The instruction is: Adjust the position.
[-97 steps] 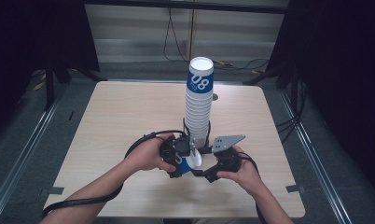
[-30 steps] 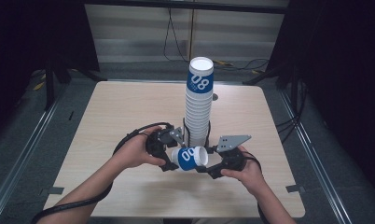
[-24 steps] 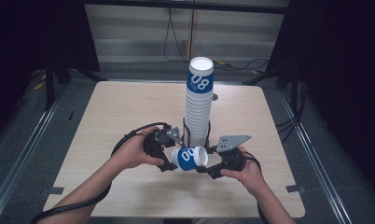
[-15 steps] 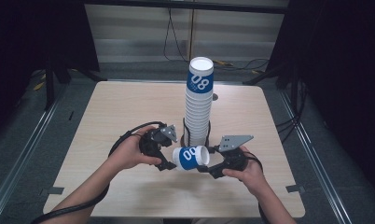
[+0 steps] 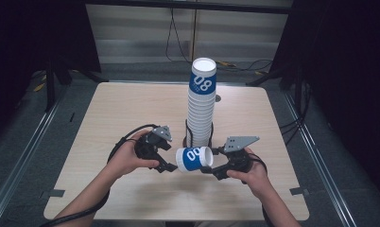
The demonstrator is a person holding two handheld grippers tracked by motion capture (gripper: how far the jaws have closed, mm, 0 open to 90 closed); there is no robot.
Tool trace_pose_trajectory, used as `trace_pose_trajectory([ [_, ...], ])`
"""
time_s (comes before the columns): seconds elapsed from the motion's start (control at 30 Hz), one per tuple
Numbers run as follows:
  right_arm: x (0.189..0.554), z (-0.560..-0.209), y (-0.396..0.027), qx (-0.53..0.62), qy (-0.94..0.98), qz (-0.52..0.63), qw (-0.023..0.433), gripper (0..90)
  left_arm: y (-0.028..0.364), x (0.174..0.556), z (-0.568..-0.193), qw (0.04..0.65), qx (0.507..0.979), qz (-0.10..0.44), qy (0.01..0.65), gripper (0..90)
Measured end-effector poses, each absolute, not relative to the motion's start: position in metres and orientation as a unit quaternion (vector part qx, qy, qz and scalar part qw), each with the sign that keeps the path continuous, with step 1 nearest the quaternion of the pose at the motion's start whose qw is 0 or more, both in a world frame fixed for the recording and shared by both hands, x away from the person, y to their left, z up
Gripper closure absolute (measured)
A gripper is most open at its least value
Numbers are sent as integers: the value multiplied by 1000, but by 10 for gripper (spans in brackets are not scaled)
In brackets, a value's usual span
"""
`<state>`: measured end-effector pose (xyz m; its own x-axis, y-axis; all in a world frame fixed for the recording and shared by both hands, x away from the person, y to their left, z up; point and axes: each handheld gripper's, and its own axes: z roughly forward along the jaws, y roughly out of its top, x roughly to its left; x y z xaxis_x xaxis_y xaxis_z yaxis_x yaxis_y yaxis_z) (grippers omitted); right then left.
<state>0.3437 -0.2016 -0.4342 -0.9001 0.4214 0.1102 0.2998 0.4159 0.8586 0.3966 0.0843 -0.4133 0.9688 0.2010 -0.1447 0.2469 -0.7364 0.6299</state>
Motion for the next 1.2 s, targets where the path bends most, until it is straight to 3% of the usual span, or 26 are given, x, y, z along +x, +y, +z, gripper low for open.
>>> trace_pose_trajectory([
  [1.2, 344, -435, -203, 225, 826, 513, 54, 292, 82, 395, -433, 387, 909, -54, 146, 162],
])
